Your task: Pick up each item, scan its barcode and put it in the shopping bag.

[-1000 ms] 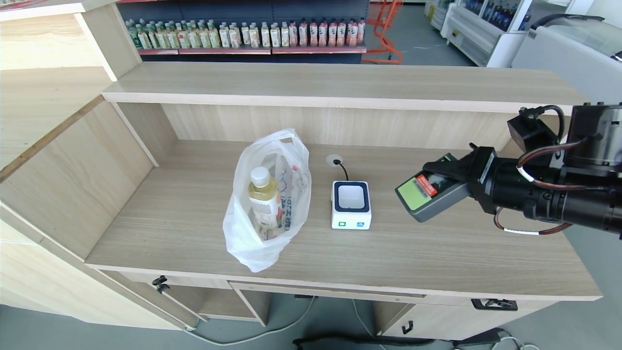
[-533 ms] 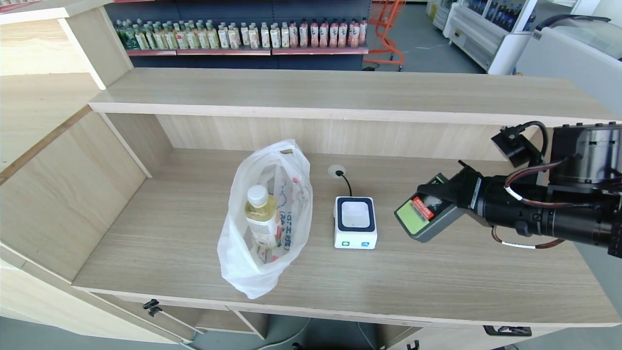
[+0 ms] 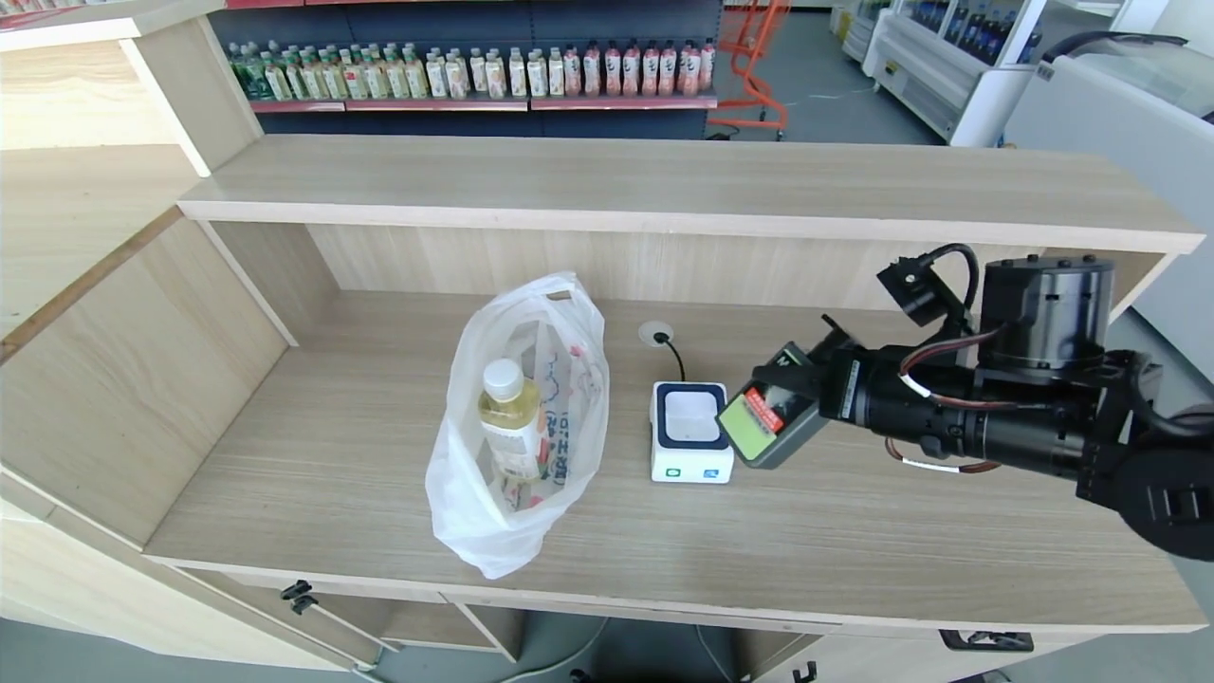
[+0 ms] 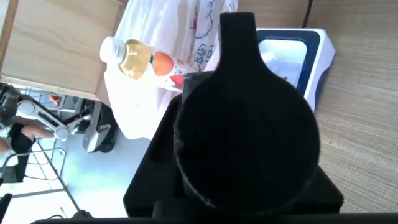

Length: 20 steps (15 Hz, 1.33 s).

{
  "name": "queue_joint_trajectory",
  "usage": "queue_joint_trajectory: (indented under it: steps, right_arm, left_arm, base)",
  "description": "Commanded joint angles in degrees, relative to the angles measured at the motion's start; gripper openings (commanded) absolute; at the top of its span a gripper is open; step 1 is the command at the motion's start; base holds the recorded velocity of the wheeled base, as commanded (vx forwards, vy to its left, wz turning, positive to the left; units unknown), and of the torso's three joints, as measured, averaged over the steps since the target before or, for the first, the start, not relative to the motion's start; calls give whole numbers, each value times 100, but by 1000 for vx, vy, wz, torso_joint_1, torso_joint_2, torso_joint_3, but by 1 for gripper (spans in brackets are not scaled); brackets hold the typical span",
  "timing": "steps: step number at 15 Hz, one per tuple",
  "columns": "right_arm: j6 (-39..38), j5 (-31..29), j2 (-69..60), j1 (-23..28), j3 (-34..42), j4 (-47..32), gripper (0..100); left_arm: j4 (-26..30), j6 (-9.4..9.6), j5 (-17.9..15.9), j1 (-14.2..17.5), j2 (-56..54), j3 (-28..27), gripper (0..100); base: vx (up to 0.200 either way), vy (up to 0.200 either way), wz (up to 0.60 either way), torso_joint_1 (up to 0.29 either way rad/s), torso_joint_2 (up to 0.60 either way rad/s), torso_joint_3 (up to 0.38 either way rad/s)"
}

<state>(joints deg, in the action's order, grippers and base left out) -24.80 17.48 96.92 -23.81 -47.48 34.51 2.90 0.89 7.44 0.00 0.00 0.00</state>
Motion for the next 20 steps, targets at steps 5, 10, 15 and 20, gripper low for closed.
queue_joint_trajectory:
  steps: [5,10,15,20]
  right_arm:
    - [810,-166,1242,-89,-367,548,0]
    - [854,-184,1840,-124,-1061,662,0]
    - [1205,-192,2253,-106,-1474,662,0]
    - [1275,-192,2490,-89,-1668,662,0]
  left_arm:
    - [0,-1,3,0,9,0,100]
    - [0,-1,3,0,9,0,100]
    - [0,-1,3,0,9,0,100]
    - [0,-1,3,0,0,0,100]
  base:
    - [0,0,0,0,0,0]
    - [0,0,0,0,0,0]
    - [0,0,0,0,0,0]
    - [0,0,0,0,0,0]
